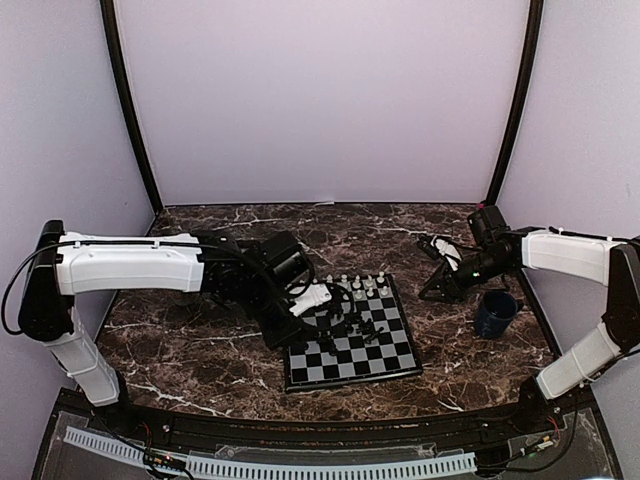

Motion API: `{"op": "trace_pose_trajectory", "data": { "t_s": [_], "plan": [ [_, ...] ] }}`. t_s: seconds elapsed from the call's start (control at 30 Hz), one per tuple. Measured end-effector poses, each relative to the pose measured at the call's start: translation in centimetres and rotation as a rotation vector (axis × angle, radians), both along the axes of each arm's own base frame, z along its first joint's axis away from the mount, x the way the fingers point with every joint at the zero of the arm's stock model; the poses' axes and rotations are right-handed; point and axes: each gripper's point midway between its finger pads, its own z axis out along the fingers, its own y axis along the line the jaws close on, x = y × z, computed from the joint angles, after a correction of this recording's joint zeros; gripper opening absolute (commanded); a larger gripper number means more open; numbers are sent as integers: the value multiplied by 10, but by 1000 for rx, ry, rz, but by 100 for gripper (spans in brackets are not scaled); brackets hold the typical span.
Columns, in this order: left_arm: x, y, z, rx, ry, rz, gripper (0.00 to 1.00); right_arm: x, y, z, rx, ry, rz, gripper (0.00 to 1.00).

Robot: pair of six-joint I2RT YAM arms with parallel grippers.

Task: Set up the chess pieces on the board
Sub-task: Place the rook at h8.

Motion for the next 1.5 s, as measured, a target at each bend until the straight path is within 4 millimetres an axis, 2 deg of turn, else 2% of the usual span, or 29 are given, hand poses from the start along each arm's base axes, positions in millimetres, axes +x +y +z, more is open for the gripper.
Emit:
{"op": "trace_pose_trajectory", "data": {
  "t_s": [0.13,0.23,0.67,1.1,1.17,1.33,1.5],
  "plan": [
    [-20,7,-16,50,36,-43,6,0,0,0,-1,-1,0,41],
    [-26,11,-25,84,53,-57,6,0,0,0,-3,-1,-1,41],
    [-36,10,-52,142,91,-97,7,0,-1,-2,-8,0,-1,41],
    [-39,11,-70,175,105,-107,10,1,-1,-7,-17,11,1,41],
    [-39,9,-70,170,102,-108,12,1,-1,-8,-17,13,1,41],
    [-40,8,-72,165,99,-111,28,1,-1,-9,-19,17,1,41],
    [-40,13,-76,182,99,-108,36,0,-1,-9,-18,18,1,41]
  ]
}}
